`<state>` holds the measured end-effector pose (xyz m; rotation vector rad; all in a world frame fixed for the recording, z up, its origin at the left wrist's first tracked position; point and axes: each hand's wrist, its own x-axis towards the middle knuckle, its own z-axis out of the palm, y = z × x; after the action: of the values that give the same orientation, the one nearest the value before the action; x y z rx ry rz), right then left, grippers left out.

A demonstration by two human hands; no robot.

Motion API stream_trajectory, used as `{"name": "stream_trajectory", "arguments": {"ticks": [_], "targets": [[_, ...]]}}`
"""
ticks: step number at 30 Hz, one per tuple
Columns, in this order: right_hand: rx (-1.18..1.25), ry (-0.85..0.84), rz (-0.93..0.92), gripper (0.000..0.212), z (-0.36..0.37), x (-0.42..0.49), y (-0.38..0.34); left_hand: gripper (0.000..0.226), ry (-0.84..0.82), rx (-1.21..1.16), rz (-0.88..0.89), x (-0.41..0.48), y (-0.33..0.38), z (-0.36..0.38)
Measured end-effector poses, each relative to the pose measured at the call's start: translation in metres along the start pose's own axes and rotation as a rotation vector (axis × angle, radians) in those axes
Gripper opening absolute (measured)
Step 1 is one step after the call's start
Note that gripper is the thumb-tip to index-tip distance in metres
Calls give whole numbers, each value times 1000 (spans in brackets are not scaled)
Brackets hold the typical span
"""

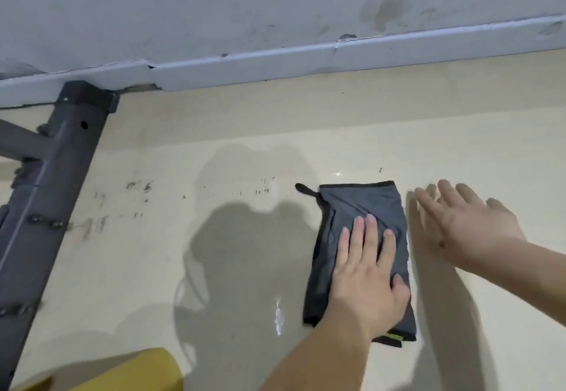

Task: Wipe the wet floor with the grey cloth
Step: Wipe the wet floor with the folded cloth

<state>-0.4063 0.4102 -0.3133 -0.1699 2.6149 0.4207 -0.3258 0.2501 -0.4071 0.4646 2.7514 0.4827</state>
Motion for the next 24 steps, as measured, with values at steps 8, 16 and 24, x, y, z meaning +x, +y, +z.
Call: {"name": "stream_trajectory", "arguments": {"ticks": [8,16,24], "targets": [[369,-105,-252,86,-56,33,-118,73,116,157,-447,-23,-173,-50],[275,-137,-236,139,-75,77,-210,78,-22,220,-228,-78,-206,-60],[298,-172,-106,145,-58,92,-225,76,43,258,-308,-48,-311,-103]]}}
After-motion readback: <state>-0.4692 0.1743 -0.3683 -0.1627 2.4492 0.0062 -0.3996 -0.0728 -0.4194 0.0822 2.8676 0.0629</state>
